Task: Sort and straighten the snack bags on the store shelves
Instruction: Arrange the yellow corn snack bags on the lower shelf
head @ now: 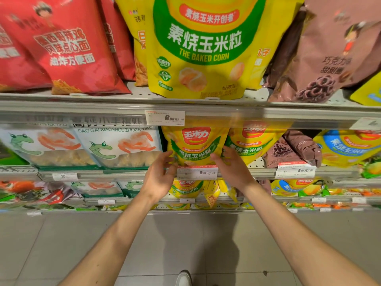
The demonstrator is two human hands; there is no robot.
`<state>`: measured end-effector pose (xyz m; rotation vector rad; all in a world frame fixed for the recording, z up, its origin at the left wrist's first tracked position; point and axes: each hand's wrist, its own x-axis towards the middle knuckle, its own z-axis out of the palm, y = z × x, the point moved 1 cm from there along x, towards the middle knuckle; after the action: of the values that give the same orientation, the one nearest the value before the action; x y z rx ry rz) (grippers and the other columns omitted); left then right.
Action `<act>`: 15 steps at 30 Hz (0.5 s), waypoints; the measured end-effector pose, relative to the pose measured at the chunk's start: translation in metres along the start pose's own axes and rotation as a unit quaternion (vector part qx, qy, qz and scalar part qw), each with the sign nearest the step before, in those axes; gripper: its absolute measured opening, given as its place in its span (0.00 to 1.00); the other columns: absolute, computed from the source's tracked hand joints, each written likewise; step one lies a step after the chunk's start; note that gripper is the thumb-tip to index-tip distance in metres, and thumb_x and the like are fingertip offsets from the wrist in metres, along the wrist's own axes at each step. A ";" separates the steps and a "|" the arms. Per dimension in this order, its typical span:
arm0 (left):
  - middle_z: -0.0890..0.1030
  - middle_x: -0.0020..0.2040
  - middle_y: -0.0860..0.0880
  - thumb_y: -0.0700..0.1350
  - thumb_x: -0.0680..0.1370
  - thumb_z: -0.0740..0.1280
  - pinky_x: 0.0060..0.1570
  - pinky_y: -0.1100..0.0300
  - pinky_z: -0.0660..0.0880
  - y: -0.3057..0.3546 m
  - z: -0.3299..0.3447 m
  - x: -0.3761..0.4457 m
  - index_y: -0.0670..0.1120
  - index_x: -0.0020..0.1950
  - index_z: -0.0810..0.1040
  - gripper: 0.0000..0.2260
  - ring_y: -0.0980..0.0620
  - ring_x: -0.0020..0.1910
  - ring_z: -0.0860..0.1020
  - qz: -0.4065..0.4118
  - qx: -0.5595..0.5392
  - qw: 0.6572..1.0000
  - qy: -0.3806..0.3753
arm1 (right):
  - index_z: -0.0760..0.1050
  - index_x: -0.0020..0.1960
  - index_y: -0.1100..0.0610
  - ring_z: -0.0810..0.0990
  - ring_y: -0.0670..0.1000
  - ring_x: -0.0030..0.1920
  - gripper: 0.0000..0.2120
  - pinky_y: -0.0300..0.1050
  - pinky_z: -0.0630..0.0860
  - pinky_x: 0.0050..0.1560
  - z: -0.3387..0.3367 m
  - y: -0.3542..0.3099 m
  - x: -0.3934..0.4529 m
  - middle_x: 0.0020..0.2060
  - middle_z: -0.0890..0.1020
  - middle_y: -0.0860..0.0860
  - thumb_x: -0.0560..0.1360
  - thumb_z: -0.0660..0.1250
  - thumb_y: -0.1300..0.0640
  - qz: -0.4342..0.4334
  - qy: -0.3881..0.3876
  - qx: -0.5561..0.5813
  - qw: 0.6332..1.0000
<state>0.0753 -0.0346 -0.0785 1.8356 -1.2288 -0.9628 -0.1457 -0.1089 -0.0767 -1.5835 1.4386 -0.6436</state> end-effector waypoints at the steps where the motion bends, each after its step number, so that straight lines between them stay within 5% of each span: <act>1: 0.80 0.61 0.53 0.46 0.84 0.65 0.60 0.47 0.80 0.002 -0.003 -0.005 0.49 0.74 0.71 0.18 0.51 0.61 0.79 0.002 0.001 1.000 -0.003 | 0.80 0.57 0.47 0.80 0.51 0.60 0.10 0.52 0.77 0.61 -0.003 -0.004 -0.007 0.57 0.83 0.48 0.81 0.65 0.44 -0.003 -0.003 -0.011 1.000; 3: 0.80 0.63 0.52 0.49 0.84 0.66 0.62 0.49 0.79 0.011 -0.007 -0.018 0.49 0.73 0.72 0.18 0.53 0.61 0.79 0.015 0.009 1.000 -0.007 | 0.80 0.54 0.49 0.80 0.56 0.60 0.08 0.51 0.78 0.60 -0.010 -0.016 -0.027 0.55 0.83 0.53 0.83 0.64 0.47 0.003 -0.019 -0.025 1.000; 6: 0.79 0.67 0.53 0.54 0.83 0.65 0.62 0.56 0.74 0.027 -0.011 -0.042 0.49 0.75 0.71 0.22 0.55 0.63 0.77 0.046 0.040 0.998 -0.008 | 0.75 0.57 0.44 0.78 0.52 0.60 0.04 0.25 0.70 0.47 -0.021 -0.029 -0.058 0.51 0.79 0.41 0.83 0.65 0.51 0.013 -0.032 -0.029 0.999; 9: 0.78 0.69 0.55 0.63 0.80 0.65 0.67 0.52 0.74 0.041 -0.010 -0.063 0.54 0.75 0.71 0.26 0.55 0.67 0.76 0.064 0.036 0.997 -0.001 | 0.70 0.72 0.46 0.73 0.44 0.66 0.19 0.27 0.60 0.53 -0.032 -0.027 -0.083 0.64 0.76 0.42 0.82 0.64 0.45 0.016 -0.025 -0.057 0.998; 12: 0.77 0.67 0.58 0.66 0.79 0.66 0.64 0.56 0.74 0.057 0.001 -0.083 0.55 0.72 0.75 0.26 0.57 0.66 0.75 0.069 0.006 0.998 -0.004 | 0.72 0.72 0.49 0.76 0.43 0.65 0.23 0.15 0.55 0.51 -0.048 -0.017 -0.106 0.64 0.78 0.44 0.81 0.65 0.42 0.028 -0.001 -0.069 0.997; 15: 0.78 0.63 0.59 0.58 0.79 0.68 0.58 0.65 0.74 0.071 0.018 -0.104 0.57 0.69 0.76 0.19 0.63 0.62 0.77 0.081 -0.023 0.996 -0.007 | 0.76 0.68 0.50 0.79 0.44 0.64 0.23 0.32 0.69 0.59 -0.068 -0.008 -0.130 0.58 0.80 0.40 0.78 0.68 0.39 0.022 0.031 -0.058 0.998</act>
<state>0.0028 0.0400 -0.0055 1.6678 -1.3311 -0.9077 -0.2237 -0.0011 -0.0140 -1.6280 1.5763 -0.5973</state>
